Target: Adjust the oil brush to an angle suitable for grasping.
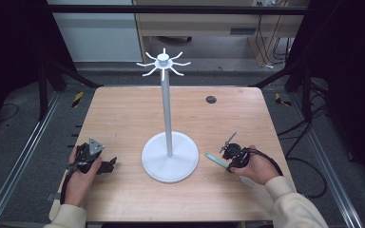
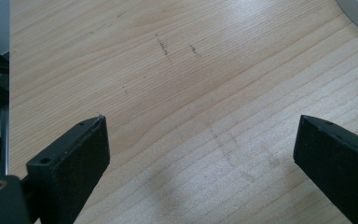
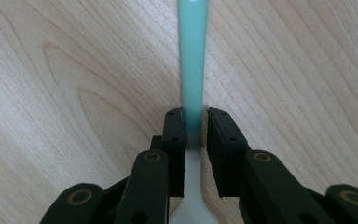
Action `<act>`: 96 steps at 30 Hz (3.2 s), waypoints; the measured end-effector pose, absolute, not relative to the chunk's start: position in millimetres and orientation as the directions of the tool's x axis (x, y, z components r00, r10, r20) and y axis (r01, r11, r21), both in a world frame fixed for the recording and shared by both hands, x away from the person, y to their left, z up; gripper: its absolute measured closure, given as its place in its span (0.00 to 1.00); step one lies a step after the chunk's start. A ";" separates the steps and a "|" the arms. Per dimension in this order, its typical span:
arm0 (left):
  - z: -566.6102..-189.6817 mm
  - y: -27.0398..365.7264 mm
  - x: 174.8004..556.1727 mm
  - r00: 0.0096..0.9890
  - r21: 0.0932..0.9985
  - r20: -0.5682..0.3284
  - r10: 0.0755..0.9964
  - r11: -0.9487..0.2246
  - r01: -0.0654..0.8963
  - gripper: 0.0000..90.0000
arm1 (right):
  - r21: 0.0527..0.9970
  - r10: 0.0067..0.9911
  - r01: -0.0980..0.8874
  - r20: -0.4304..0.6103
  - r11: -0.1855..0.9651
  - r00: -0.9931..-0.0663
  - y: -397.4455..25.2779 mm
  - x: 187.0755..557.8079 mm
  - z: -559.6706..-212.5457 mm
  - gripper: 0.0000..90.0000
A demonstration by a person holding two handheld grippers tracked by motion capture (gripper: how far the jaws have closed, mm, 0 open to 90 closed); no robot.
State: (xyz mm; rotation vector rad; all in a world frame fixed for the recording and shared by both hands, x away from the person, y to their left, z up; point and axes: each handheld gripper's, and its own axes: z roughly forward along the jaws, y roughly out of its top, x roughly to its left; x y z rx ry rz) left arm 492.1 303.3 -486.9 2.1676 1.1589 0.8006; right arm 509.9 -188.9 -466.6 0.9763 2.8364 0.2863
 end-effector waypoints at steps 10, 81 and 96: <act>-486.9 303.4 492.1 0.451 0.700 0.244 0.859 -0.478 0.531 0.03 | 0.204 0.619 0.600 -0.041 0.774 -0.784 -187.9 511.9 -466.5 0.91; -488.1 302.3 492.4 0.458 0.690 0.244 0.854 -0.485 0.536 0.03 | 0.778 0.734 0.417 -0.081 0.470 -0.674 -208.7 486.1 -325.8 0.91; -488.7 302.0 492.6 0.460 0.688 0.247 0.853 -0.489 0.537 0.03 | 0.849 0.728 0.340 -0.074 0.405 -0.681 -202.0 476.4 -307.2 0.91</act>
